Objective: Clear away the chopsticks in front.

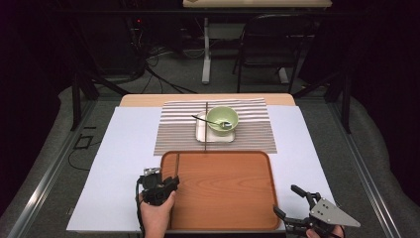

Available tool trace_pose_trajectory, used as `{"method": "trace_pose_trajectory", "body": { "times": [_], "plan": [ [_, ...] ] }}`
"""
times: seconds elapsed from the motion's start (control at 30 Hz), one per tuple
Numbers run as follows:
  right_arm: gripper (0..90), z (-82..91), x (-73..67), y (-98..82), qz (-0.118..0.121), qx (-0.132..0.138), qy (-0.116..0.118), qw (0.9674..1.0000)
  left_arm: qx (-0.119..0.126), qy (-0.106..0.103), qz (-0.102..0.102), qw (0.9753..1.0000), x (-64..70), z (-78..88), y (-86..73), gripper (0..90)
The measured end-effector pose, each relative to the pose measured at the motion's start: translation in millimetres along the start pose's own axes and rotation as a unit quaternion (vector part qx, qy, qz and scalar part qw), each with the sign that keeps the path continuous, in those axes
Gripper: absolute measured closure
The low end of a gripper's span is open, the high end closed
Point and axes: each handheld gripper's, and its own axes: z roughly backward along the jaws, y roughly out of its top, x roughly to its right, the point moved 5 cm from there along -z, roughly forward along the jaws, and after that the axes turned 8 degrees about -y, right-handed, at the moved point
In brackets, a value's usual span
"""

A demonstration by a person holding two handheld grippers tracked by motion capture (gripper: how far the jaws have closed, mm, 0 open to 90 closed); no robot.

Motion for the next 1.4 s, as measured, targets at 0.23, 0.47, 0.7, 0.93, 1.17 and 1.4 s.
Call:
{"method": "trace_pose_trajectory", "body": {
  "times": [0.23,0.47,0.7,0.93,1.17,1.4],
  "plan": [
    [14.9,0.0,0.0,0.0,0.0,0.0,0.0,1.0,-0.001,-0.016,-0.003,0.9999,3.4,2.1,4.1,58.8],
    [14.9,0.2,-0.1,0.0,0.001,0.001,0.0,1.0,-0.002,-0.016,-0.039,0.9991,4.0,1.1,8.0,53.6],
    [14.8,0.2,-0.1,0.0,0.002,0.001,0.0,1.0,-0.015,-0.036,-0.048,0.9981,6.5,-2.4,10.5,53.6],
    [14.9,0.3,0.0,0.0,0.001,0.0,0.0,1.0,-0.02,-0.04,-0.049,0.9978,7.5,-6.0,14.1,53.3],
    [14.9,0.4,0.0,0.0,0.001,0.0,-0.001,1.0,-0.019,-0.046,-0.05,0.9975,7.0,-11.6,26.1,53.6],
    [14.9,0.2,0.2,-0.1,0.0,0.0,0.0,1.0,-0.013,-0.054,-0.06,0.9967,7.7,-14.1,38.1,52.8]
  ]
}}
